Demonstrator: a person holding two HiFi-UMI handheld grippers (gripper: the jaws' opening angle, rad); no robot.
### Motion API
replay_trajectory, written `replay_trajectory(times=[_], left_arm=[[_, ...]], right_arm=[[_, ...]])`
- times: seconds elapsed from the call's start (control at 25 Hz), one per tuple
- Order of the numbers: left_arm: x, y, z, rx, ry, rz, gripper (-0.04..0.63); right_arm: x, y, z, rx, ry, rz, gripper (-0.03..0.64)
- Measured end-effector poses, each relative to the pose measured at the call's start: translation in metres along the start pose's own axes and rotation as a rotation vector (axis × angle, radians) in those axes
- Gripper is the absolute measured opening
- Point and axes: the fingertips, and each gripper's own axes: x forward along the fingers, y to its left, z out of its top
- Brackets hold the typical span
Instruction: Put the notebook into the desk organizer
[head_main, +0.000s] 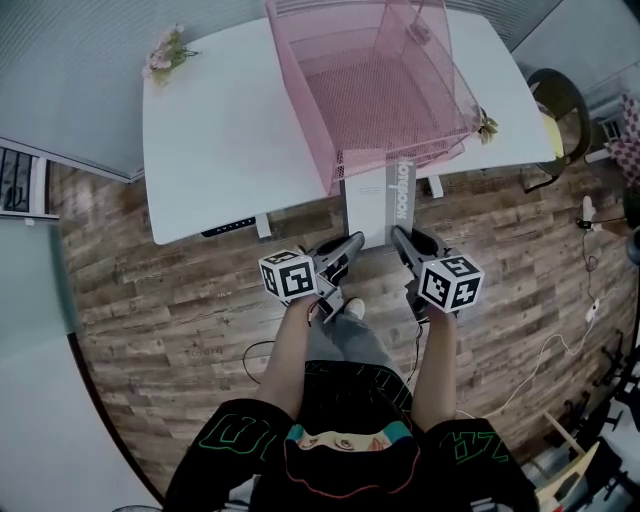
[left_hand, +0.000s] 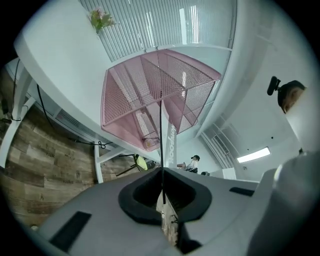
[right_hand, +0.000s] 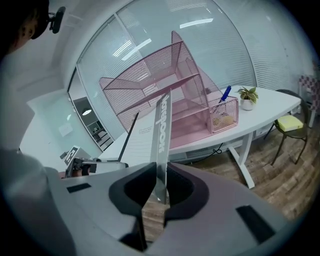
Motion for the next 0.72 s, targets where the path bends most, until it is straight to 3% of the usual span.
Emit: replay_trajectory(times=[0.2,0.36,0.6,0.72], left_arm=[[0.002,0.0,0.017,0.027,-0.014,0.003,0.011],[0.006,0.002,0.036,0.042,-0.022,-0.005,0.074],[0.014,-0.001,0.051,0.053,-0.046,-0.05,0.143],[0.019,0.001,0.055,0.071,-0.017,-0.065,0.179]], right_arm=[[0.01,0.0,0.012,0.022,0.005,0.012,0.035],[0.022,-0.003,0.027,0.103,0.002,0.045,0.035],[0.034,-0.009,0.05,0.14,-0.021,0.059,0.034],[0.044,-0.016,0.061,0.143,-0.013,0.046,0.035]])
